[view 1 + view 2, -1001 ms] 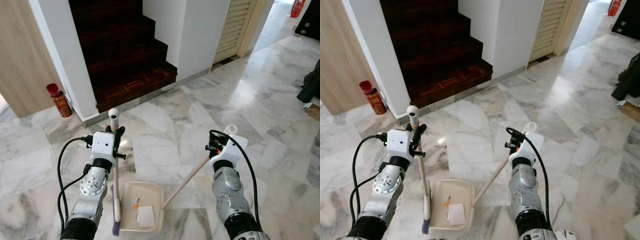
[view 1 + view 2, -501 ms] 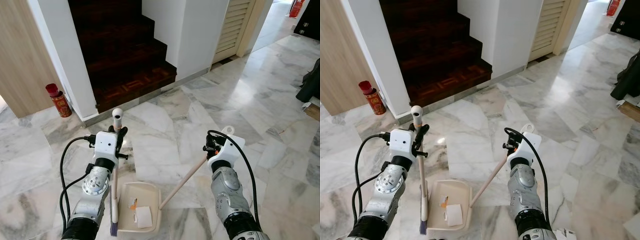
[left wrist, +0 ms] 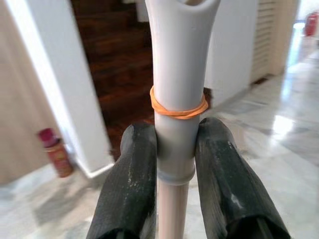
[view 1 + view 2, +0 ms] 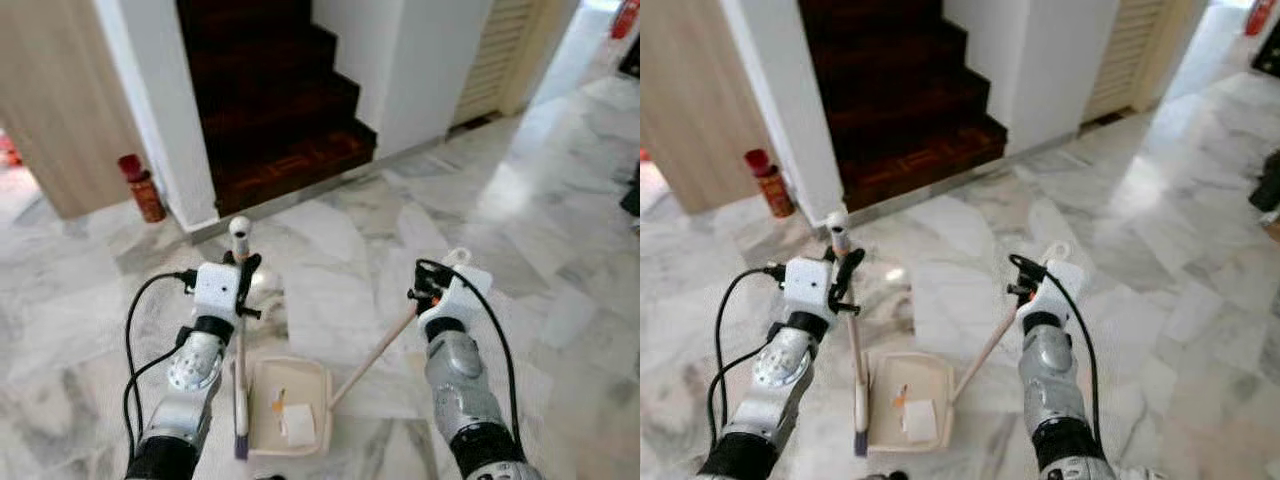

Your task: Sweep floor

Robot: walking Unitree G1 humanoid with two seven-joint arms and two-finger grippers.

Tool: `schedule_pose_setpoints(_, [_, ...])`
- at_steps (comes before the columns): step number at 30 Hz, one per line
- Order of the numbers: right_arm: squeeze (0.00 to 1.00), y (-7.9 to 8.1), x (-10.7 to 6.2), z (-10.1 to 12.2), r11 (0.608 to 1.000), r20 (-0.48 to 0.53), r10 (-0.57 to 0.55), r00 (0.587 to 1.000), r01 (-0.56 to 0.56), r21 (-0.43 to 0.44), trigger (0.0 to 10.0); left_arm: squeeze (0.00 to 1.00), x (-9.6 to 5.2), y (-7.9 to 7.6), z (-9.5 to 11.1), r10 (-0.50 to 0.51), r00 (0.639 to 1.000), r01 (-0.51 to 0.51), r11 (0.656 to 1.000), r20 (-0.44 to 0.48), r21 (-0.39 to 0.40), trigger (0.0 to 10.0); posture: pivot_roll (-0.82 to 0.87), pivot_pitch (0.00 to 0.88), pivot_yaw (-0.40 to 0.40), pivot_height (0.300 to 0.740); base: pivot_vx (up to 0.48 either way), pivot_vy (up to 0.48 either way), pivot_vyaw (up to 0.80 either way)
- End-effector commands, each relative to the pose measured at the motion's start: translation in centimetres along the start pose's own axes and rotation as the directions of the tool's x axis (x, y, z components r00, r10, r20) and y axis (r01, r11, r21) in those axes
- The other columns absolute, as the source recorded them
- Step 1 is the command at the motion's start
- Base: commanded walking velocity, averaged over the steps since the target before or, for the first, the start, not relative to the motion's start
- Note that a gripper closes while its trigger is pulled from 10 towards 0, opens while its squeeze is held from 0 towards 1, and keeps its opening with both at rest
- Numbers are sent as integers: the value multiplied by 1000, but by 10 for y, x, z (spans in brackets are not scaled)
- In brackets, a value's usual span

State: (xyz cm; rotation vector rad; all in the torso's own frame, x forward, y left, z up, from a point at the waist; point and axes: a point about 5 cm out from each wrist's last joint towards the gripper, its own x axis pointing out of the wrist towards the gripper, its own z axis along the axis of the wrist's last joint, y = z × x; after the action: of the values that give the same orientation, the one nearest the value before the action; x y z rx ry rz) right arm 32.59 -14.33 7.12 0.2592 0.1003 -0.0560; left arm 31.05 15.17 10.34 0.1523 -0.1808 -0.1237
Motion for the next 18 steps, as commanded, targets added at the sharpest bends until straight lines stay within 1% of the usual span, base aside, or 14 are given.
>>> schedule_pose_setpoints(1, [0, 1, 1, 8, 999, 36, 4, 999, -5, 38, 10000, 0, 3, -4, 8, -12, 999, 13, 1000, 37, -10, 10000, 81, 0, -23, 740, 0, 281, 0])
schedule_pose_setpoints(15, [0, 2, 1, 5, 999, 17, 17, 1000, -18, 45, 10000, 0, 2, -8, 7, -20, 999, 21, 1000, 31, -19, 10000, 84, 0, -35, 740, 0, 280, 0])
schedule_pose_setpoints(18, [0, 0, 3, 5, 999, 9, -6, 1000, 5, 53, 10000, 0, 2, -9, 6, -23, 999, 23, 1000, 30, -20, 10000, 85, 0, -36, 740, 0, 279, 0])
